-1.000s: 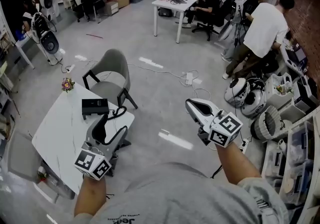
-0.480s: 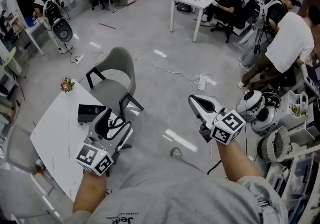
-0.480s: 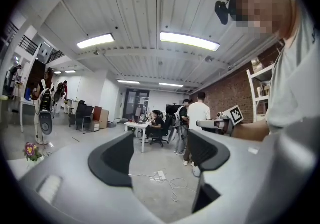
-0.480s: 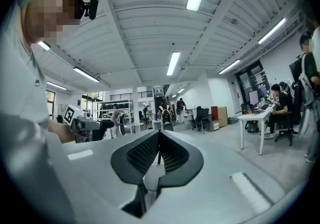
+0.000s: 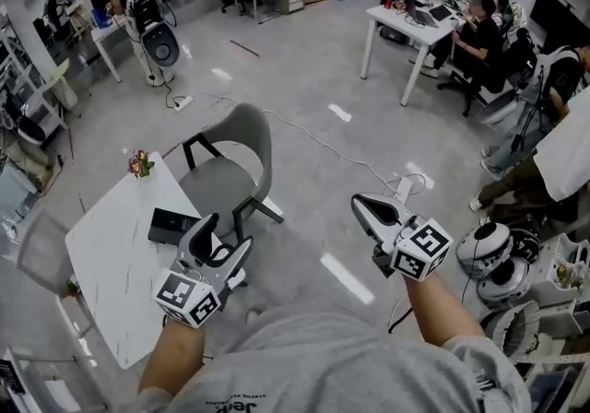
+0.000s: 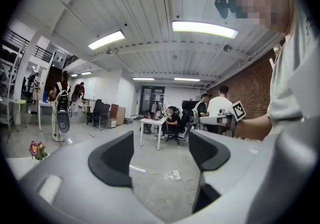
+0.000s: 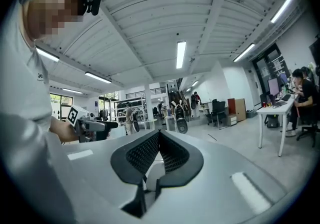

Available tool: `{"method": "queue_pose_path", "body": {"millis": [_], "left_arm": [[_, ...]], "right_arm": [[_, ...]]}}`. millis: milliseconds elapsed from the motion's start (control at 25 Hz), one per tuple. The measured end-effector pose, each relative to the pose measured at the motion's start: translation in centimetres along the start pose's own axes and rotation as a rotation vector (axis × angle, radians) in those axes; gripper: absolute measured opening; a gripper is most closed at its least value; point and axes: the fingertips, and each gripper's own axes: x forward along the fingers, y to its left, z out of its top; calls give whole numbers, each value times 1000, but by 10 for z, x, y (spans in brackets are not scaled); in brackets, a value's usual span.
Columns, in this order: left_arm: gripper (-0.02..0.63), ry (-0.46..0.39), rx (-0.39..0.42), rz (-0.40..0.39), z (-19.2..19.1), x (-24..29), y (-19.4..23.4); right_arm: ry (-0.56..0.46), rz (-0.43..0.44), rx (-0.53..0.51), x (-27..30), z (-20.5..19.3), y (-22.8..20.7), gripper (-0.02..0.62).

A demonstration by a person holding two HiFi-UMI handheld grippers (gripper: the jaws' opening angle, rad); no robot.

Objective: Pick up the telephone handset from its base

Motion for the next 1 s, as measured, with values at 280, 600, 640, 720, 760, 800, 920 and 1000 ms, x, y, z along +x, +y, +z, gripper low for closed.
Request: {"method": "queue_pose_path", "body": {"millis": [280, 600, 640, 720, 760, 800, 920, 1000], "left_arm": [[374, 29, 36, -22, -26, -1, 62], [374, 107, 139, 36, -57, -44, 129], [374, 122, 150, 51, -64, -50, 139], [374, 154, 186, 76, -77, -59, 157], [374, 172, 210, 88, -83, -63, 166], [374, 194, 234, 101, -91, -68, 174], [374, 284, 305, 130, -118, -87, 193], [374, 352, 356, 138, -138, -97, 203]], "right_arm": [[26, 2, -36, 69, -8, 9, 5], [96, 55, -37, 132, -25, 50, 5], [106, 67, -35, 141, -31, 54, 5], [121, 88, -31, 160, -44, 57, 5], [128, 99, -28, 169, -49, 58, 5], [137, 109, -24, 179, -54, 60, 5], [168, 148, -11, 203, -69, 71, 5], [189, 173, -6, 217, -79, 78, 5]]}}
